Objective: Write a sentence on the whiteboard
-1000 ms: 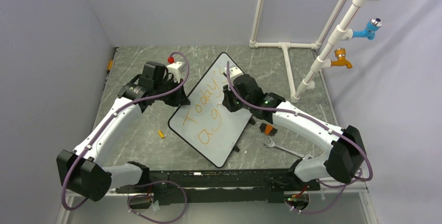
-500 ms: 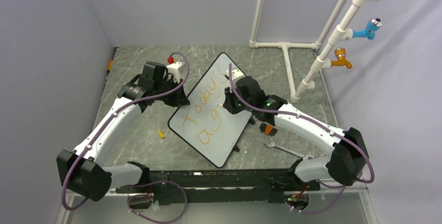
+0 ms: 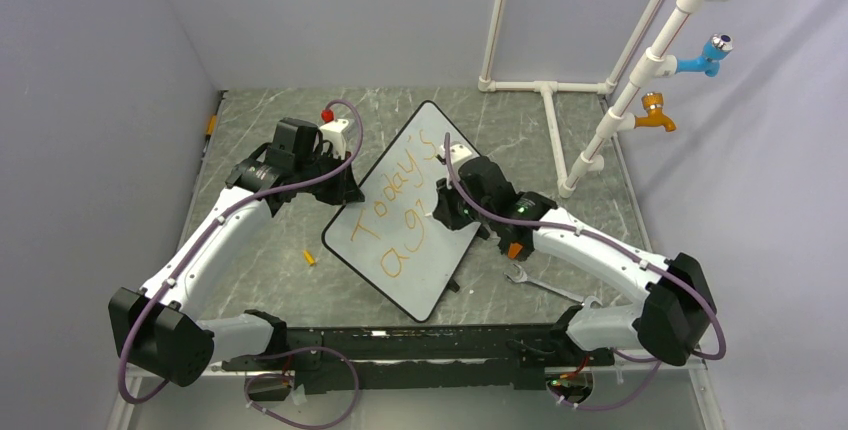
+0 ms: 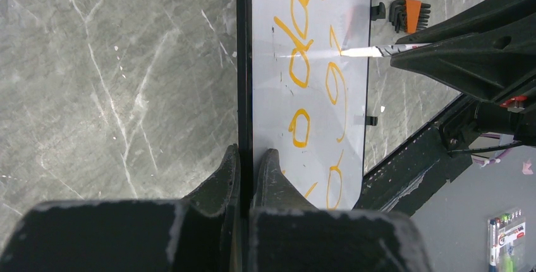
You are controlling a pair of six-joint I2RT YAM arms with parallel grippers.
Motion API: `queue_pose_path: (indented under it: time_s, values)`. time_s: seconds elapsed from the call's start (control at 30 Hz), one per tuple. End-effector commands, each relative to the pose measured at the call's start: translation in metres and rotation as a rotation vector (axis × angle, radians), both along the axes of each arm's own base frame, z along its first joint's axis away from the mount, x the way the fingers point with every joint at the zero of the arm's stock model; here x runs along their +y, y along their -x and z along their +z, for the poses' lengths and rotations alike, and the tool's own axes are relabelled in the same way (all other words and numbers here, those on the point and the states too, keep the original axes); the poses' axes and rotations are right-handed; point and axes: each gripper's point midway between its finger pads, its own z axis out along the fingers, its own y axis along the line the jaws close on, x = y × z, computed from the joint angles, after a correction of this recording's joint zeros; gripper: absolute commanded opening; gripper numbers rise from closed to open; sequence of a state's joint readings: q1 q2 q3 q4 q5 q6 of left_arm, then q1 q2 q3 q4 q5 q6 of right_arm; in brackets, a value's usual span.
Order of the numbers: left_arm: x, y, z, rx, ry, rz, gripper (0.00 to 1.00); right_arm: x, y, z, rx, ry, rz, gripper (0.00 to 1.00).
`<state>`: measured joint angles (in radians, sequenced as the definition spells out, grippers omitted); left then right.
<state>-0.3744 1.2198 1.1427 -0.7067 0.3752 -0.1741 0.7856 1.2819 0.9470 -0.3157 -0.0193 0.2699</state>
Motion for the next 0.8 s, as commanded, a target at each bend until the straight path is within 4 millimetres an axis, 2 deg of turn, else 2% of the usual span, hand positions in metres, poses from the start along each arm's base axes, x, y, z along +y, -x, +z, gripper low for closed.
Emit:
queue_pose_path:
  time_s: [0.0,0.33,0.53,0.77]
  values:
    - [0.028,-0.016,-0.007,-0.099,-0.158,0.050,0.00,-0.007,0.019,-0.020,0.077,0.027,0.019,0.00]
    - [0.028,-0.016,-0.006,-0.101,-0.158,0.051,0.00,-0.016,0.016,-0.021,0.063,0.052,-0.020,0.00]
    - [0.028,-0.016,-0.007,-0.100,-0.159,0.052,0.00,-0.021,0.003,-0.008,0.003,0.070,-0.062,0.00]
    - [0.028,-0.016,-0.006,-0.101,-0.158,0.051,0.00,-0.016,-0.012,0.009,-0.051,0.077,-0.073,0.00]
